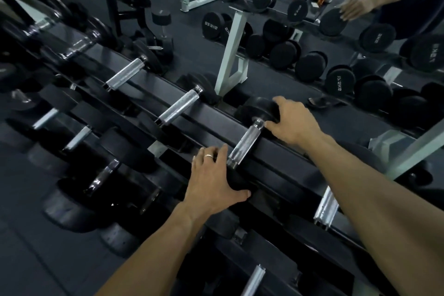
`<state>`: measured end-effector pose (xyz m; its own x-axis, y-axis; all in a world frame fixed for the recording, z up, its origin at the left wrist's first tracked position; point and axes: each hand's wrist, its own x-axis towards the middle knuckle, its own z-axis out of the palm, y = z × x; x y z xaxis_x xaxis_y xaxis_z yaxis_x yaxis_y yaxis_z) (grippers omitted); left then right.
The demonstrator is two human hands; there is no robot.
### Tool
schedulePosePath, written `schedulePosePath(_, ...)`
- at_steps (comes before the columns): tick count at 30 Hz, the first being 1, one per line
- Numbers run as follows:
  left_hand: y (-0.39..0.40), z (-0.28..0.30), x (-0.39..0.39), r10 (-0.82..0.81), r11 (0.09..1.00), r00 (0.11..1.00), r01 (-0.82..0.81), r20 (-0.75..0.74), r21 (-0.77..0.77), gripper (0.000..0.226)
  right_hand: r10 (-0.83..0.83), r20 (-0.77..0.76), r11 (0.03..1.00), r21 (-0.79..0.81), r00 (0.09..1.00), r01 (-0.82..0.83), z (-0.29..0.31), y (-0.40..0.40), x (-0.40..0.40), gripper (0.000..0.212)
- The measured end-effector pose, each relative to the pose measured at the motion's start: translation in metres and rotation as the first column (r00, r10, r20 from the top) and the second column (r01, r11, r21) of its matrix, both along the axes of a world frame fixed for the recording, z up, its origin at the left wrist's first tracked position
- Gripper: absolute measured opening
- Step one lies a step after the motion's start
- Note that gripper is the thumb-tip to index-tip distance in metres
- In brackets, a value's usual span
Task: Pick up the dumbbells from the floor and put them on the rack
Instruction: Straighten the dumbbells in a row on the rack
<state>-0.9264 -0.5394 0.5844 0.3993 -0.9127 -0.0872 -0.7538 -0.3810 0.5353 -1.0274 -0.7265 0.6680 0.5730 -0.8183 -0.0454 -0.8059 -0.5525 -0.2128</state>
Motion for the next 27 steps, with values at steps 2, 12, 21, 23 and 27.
schedulePosePath(2,0.001,0.002,0.007,-0.017,1.000,1.000,0.017,0.014,0.001,0.109,0.093,0.065,0.994,-0.055,0.994,-0.089,0.003,0.004,0.017,0.063)
schedulePosePath(12,0.033,0.003,0.094,0.153,0.969,0.986,-0.136,0.065,-0.208,0.097,0.249,0.160,0.964,0.050,0.955,-0.259,-0.007,0.007,0.120,0.070)
schedulePosePath(21,0.012,-0.003,0.177,0.152,0.988,0.986,-0.153,0.074,0.009,0.117,0.192,0.219,0.944,0.226,0.957,-0.241,-0.027,-0.011,0.160,0.044)
schedulePosePath(23,0.004,-0.005,0.193,0.121,0.990,0.991,-0.125,0.059,0.062,0.120,0.181,0.180,0.956,0.200,0.967,-0.217,-0.029,-0.015,0.164,0.033)
schedulePosePath(27,-0.004,-0.007,0.214,0.087,0.991,0.996,-0.085,-0.021,0.099,0.121,0.187,0.158,0.966,0.151,0.970,-0.210,-0.033,-0.019,0.170,0.020)
